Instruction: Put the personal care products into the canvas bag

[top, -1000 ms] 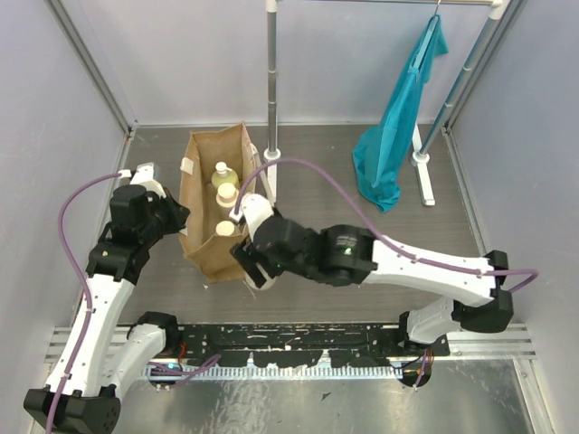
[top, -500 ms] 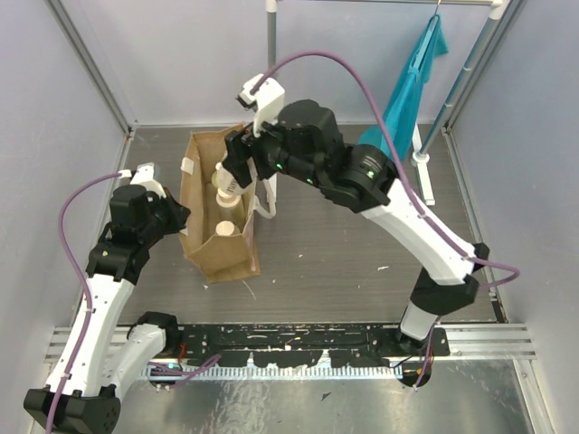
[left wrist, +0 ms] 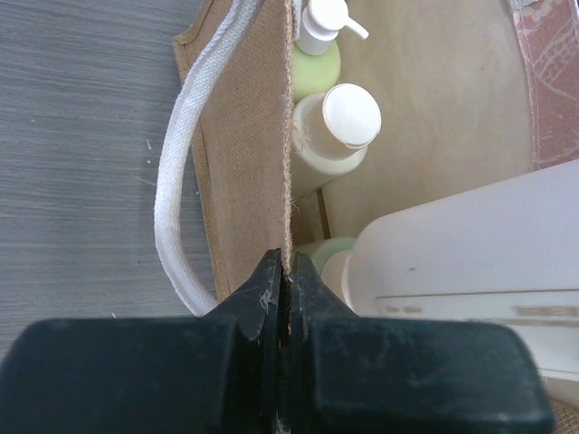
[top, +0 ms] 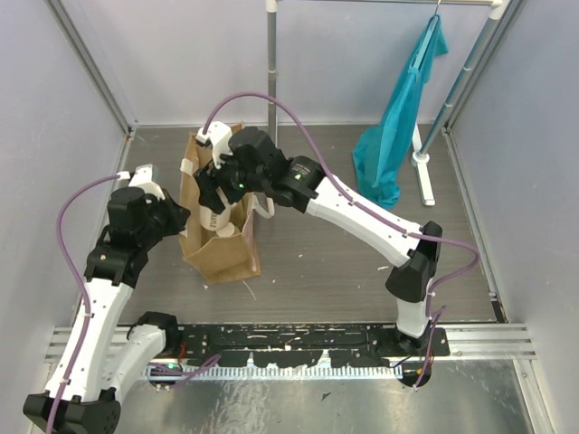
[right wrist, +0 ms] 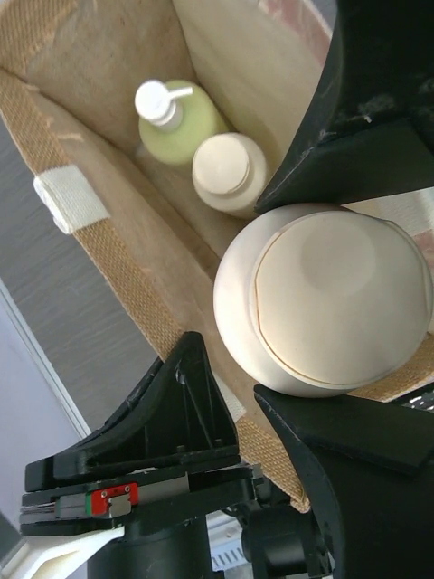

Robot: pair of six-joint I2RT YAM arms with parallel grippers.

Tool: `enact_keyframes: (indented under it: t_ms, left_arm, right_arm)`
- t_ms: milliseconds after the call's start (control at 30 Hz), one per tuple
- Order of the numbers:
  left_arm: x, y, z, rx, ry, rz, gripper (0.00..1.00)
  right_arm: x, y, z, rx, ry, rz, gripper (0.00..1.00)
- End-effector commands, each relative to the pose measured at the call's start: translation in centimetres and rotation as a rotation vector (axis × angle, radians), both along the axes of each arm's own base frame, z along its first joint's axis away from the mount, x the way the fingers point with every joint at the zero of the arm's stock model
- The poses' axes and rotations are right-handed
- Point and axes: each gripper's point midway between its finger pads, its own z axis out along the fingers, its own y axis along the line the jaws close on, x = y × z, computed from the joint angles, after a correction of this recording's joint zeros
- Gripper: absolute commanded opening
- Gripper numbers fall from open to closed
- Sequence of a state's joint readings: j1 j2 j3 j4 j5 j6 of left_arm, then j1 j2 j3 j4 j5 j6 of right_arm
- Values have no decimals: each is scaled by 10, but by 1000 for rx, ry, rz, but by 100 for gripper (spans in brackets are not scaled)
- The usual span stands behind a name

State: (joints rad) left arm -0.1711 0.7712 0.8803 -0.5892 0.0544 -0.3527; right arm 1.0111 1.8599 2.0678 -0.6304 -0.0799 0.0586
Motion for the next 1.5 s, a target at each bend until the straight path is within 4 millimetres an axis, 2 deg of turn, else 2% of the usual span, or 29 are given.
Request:
enact_keyframes:
  t_ms: [0,333,667,833,1000,1267,1333,1467]
  left_arm:
    - [-10,-2,0,-11,5,-15,0]
    - [-14,1,-3,-4,9,-7,0]
    - [-17,2,1,0,0,-4,0]
    - [-20,5,4,9,-4,1,0]
    - [-23,9,8,25,-10,14,0]
    - [-24,10,12,25,-17,23,0]
    - [-23,10,12,25,-16,23,0]
    - [-22,10,10,26,-10,22,0]
  right_arm:
    - [-7,23,90,314,-149,92,1]
    - [2,43,74,377,-171,106,1]
    - [28,55,30,346,-201,51,1]
    - [44,55,21,355,-212,22,1]
    - [54,55,1,319,-218,-4,1]
    - [84,47,6,353,-231,-51,1]
    - [88,49,-1,347,-223,-47,1]
    - [88,55,-28,297,-190,-26,1]
